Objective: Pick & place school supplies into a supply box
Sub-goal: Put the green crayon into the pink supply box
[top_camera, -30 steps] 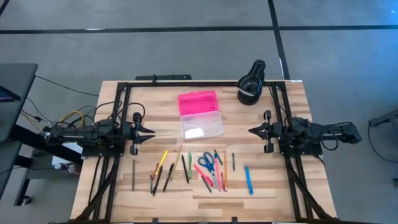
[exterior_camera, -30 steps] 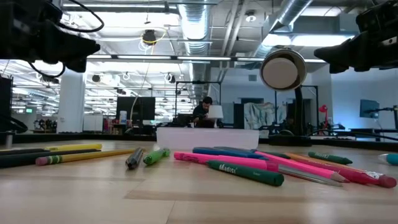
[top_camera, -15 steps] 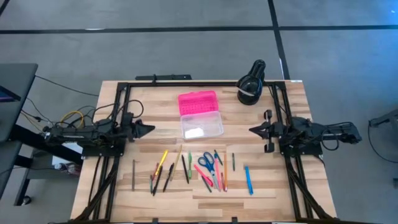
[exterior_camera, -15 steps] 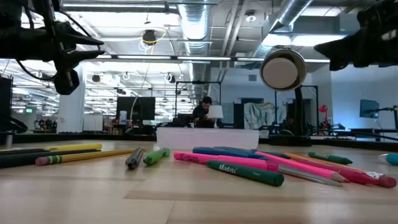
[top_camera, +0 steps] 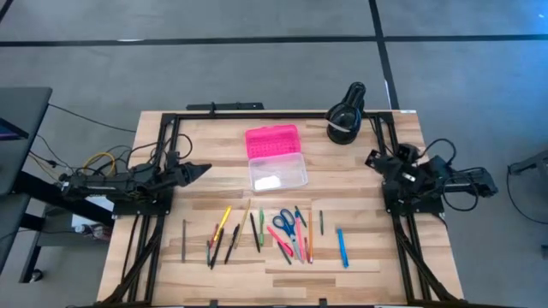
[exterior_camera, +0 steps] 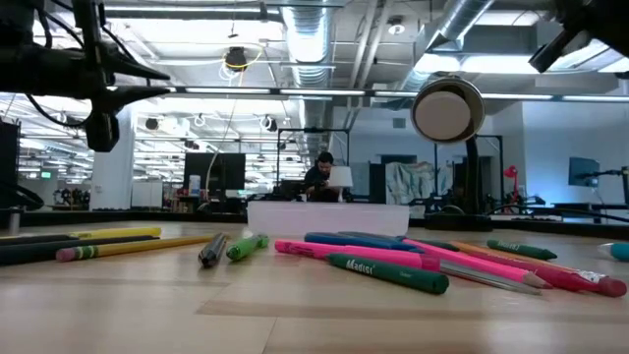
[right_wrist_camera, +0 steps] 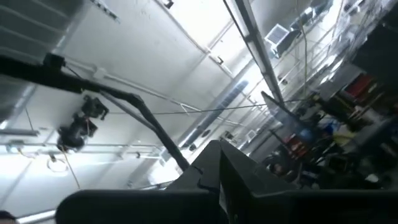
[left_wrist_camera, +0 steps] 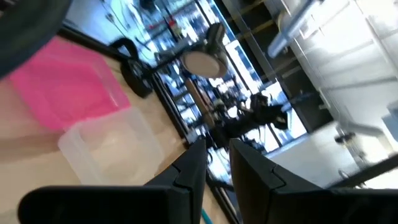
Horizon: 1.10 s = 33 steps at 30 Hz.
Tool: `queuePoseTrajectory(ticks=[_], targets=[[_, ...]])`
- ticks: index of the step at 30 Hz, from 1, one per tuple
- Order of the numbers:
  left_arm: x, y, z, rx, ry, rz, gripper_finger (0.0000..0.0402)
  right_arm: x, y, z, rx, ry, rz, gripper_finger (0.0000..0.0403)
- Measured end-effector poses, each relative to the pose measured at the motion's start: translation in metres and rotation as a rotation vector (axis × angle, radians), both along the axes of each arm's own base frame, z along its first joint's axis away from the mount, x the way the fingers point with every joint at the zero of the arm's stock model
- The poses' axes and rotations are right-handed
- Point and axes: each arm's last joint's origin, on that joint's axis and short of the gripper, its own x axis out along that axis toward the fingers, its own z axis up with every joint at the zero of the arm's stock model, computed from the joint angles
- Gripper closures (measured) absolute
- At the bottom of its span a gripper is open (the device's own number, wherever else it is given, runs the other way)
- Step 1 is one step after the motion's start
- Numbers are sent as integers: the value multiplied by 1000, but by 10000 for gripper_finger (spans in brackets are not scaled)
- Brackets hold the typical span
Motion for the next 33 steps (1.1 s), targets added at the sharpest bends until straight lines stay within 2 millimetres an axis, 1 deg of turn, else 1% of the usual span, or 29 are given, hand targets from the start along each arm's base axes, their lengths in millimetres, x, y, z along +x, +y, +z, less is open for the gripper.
queuePoseTrajectory(ticks=[4,7,11,12,15,17,19,21,23,25,28,31,33], targets=[[0,0,0,5,2,0,336,1,0,-1,26,16,19,403],[-1,1,0,65,26,50,336,2,0,-2,21,32,8,403],[-1,1,2,67,13,47,336,3,-3,-3,-38,50,-127,403],[-1,0,5,88,-9,16,336,3,-4,-3,-55,52,-151,403],[-3,-3,22,206,-159,-79,336,3,-6,-3,-49,61,-215,403],[-7,-4,32,299,-257,-90,336,3,-8,-1,-36,75,-261,403],[-12,-4,41,380,-337,-52,336,1,-9,8,-70,56,-306,403],[-17,-3,49,434,-398,32,336,-1,-8,17,-114,39,-322,403],[-21,0,53,434,-397,173,336,-2,-7,28,-173,28,-323,403],[-22,3,52,375,-382,260,336,-5,-6,41,-243,-2,-321,403],[-23,3,54,344,-410,260,336,-8,-4,62,-346,-50,-306,403],[-23,2,56,404,-430,216,336,-8,-1,80,-423,-77,-270,403],[-26,1,61,430,-471,190,336,-6,0,91,-456,-80,-237,403]])
